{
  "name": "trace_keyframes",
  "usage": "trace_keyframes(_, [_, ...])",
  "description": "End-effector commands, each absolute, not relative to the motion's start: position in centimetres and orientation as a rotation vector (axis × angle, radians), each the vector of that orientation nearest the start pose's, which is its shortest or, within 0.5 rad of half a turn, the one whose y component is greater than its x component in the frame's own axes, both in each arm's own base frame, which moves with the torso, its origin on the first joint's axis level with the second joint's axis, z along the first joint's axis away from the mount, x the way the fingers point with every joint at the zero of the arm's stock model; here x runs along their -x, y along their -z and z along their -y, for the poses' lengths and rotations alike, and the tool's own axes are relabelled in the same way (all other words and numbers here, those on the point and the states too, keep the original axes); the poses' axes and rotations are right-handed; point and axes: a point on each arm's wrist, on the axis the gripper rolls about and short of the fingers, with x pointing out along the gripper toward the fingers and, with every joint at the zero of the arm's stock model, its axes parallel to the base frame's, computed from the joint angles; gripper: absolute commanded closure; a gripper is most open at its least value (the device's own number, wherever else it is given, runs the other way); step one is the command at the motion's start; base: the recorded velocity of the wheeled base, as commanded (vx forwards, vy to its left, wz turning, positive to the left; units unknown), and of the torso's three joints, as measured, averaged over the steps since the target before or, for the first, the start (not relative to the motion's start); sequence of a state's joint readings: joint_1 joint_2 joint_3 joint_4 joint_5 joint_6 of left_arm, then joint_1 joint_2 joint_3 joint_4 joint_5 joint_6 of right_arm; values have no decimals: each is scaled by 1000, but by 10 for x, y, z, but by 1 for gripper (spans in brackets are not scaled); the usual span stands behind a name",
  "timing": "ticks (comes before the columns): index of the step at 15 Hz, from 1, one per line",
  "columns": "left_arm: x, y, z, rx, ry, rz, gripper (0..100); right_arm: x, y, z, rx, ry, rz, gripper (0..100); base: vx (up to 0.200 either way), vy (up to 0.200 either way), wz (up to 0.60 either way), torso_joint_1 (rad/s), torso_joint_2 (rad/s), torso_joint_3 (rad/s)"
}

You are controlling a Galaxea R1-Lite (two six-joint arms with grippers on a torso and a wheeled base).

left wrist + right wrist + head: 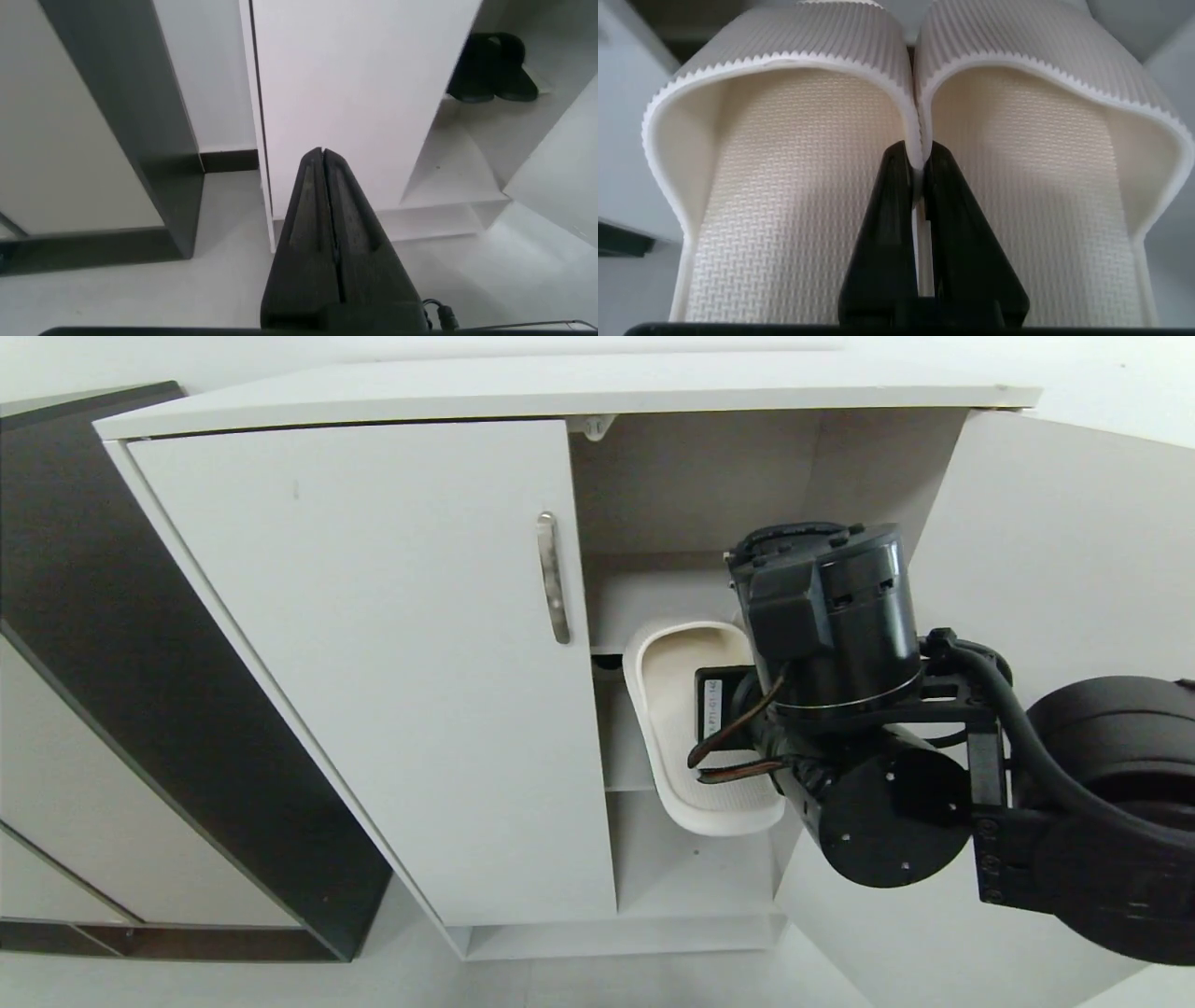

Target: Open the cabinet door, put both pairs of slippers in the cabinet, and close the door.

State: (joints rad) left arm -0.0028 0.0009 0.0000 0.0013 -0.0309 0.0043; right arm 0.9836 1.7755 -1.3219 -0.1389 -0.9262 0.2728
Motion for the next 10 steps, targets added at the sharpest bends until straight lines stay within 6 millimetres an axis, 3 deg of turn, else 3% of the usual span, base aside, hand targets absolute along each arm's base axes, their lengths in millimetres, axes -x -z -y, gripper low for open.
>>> trace_keyframes(1, [23,-75,1,-5,34,-3,100,-206,-254,-275,-4,-29,-189,100,200,0,0,7,2,2])
trace_keyframes(6, [23,-75,1,-5,34,-3,100,-208,-256,-277,-16,-30,-162,100,200,0,0,4,4,0])
trace_keyframes(10, [23,-75,1,-3,34,-3,100,-213,-246,-279,-19,-23,-156,100,0,0,0,0,0,0])
